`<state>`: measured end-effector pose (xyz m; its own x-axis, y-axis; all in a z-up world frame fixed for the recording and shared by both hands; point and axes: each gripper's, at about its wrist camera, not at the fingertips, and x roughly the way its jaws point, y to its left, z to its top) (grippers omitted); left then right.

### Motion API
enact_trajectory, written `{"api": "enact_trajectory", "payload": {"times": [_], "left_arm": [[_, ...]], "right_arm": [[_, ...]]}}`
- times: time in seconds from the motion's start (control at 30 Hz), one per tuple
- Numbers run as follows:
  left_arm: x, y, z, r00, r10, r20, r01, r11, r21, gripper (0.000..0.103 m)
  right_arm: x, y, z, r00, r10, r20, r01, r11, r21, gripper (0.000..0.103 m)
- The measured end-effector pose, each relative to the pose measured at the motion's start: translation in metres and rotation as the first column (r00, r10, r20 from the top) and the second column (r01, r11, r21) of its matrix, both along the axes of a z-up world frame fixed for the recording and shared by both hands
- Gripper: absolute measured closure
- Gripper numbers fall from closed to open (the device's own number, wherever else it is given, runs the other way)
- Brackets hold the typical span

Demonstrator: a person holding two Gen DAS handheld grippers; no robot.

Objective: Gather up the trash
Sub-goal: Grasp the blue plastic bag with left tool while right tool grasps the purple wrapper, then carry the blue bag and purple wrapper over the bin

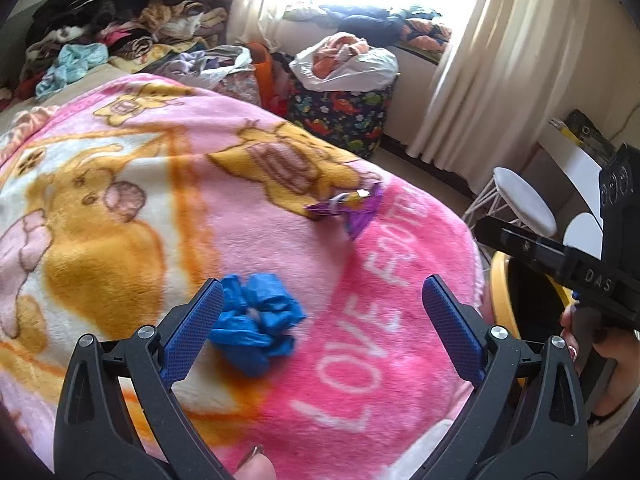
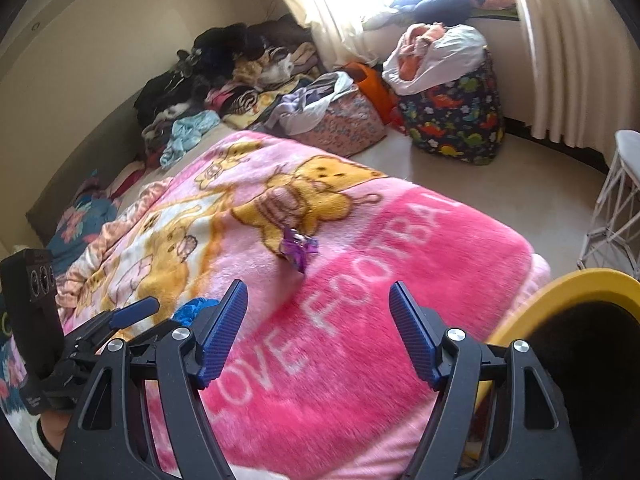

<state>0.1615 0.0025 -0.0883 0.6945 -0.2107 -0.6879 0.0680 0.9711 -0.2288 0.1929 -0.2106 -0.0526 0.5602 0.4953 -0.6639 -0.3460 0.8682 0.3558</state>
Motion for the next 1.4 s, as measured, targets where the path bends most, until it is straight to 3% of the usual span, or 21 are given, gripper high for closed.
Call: {"api": "enact_trajectory", "payload": {"times": [0.3, 0.53, 0.63, 0.67, 0.73, 0.83, 1.4], "left_arm": [[0.006, 0.03, -0.023, 0.997, 0.049, -0.055, -0.05, 0.998, -0.027, 0.012], [0.011, 0.038, -0.04, 0.994, 0.054, -0.097, -0.058, 0.997, -0.047, 0.022], [0.013, 0.036, -0.048, 0.992, 0.048, -0.117, -0.054, 0.998, -0.042, 0.036], [0.014, 0.034, -0.05, 0.991, 0.049, -0.123, -0.053, 0.998, -0.03, 0.04], [0.015, 0.032, -0.052, 0.99, 0.044, -0.133, -0.048, 0.998, -0.026, 0.062], [0.016, 0.03, -0.05, 0.99, 0.03, -0.137, -0.037, 0.998, -0.047, 0.073], [0.007, -0.033, -0.007, 0.993, -0.109, -0.045, 0.106, 0.993, -0.052, 0.084]], "right_arm": [[0.041, 0.048, -0.023, 0.998, 0.062, -0.025, -0.063, 0.997, -0.045, 0.041], [0.065, 0.068, -0.042, 0.997, 0.062, -0.051, -0.065, 0.996, -0.065, 0.048], [0.073, 0.072, -0.048, 0.995, 0.073, -0.064, -0.077, 0.995, -0.07, 0.067], [0.074, 0.074, -0.05, 0.995, 0.075, -0.068, -0.08, 0.994, -0.07, 0.082], [0.072, 0.072, -0.05, 0.995, 0.075, -0.065, -0.079, 0.995, -0.068, 0.081], [0.063, 0.065, -0.044, 0.996, 0.075, -0.052, -0.077, 0.996, -0.048, 0.081], [-0.01, -0.03, 0.002, 0.998, -0.062, 0.02, 0.061, 0.997, 0.038, 0.082]]}}
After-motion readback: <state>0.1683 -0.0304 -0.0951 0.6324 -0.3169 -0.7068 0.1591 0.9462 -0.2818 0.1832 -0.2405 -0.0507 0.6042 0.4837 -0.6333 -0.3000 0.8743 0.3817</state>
